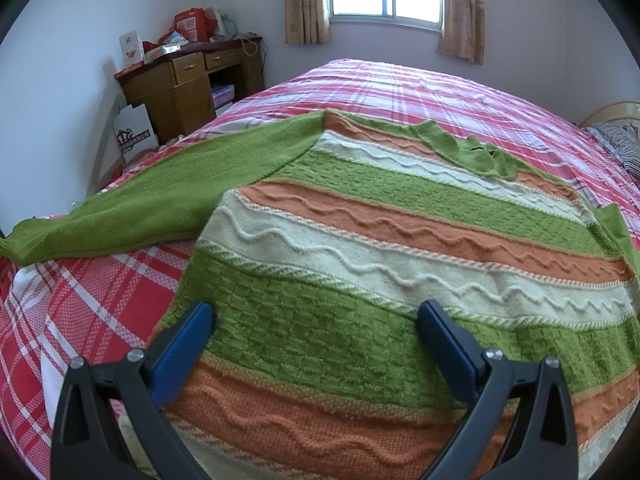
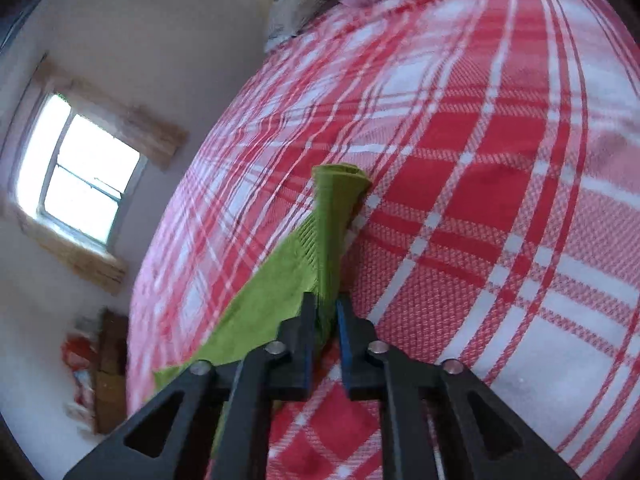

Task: Fold small clothes
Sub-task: 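Grasp the green sleeve cuff with the right tool and lift it, then carry the sleeve across the sweater body and open the right tool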

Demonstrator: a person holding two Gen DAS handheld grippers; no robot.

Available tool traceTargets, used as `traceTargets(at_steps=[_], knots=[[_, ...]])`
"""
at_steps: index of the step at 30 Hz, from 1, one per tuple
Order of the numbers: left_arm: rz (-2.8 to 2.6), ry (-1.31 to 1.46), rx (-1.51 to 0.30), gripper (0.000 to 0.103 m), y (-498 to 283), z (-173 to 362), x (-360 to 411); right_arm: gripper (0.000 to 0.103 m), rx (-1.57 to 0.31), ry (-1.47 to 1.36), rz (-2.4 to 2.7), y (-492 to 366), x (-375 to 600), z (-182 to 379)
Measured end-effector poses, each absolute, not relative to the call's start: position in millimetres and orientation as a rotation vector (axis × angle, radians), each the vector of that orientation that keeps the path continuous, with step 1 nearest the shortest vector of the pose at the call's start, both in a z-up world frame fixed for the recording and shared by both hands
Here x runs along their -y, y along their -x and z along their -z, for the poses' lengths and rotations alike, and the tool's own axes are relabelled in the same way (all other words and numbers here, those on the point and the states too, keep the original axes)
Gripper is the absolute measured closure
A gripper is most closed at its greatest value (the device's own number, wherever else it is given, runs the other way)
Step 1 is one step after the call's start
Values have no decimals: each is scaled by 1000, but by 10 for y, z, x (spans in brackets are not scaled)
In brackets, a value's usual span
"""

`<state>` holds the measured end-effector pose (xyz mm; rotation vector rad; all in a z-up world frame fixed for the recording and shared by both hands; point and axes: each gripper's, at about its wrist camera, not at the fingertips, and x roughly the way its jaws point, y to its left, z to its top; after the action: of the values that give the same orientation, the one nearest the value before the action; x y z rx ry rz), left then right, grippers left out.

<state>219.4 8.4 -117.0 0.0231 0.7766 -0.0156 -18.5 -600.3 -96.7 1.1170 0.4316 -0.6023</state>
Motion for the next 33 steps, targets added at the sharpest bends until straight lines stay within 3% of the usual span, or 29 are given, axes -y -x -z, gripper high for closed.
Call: traceTargets(at_steps=[2,5,6,7,8,9,14,23,33], knots=[[15,-23,-776,0,-2192,1169,-87,47,-425,-1081,606,99,5989,883],[16,-23,-777,0,-2191,1170,-85,42,-470,-965,692,-69,5949,794],[15,-24,-777,0,-2192,1172,-83,44,-508,-940,707,-137,5955,810],[15,-23,-776,0,-2191,1171,-86,58,-535,-913,724,-186,5955,824],[16,-23,-777,0,-2191,1170,-86,81,-568,-870,753,-226,5952,834],[16,-23,-777,0,-2192,1172,-83,92,-617,-806,792,-268,5950,838],[17,-22,-777,0,-2187,1175,-90,96,-637,-702,785,-248,5908,652],[74,-51,-792,0,-2058,1124,-124,96,-513,-430,519,-777,4660,-497],[-37,-7,-762,0,-1904,1059,-796,96,-526,-347,139,-1719,2694,-559]])
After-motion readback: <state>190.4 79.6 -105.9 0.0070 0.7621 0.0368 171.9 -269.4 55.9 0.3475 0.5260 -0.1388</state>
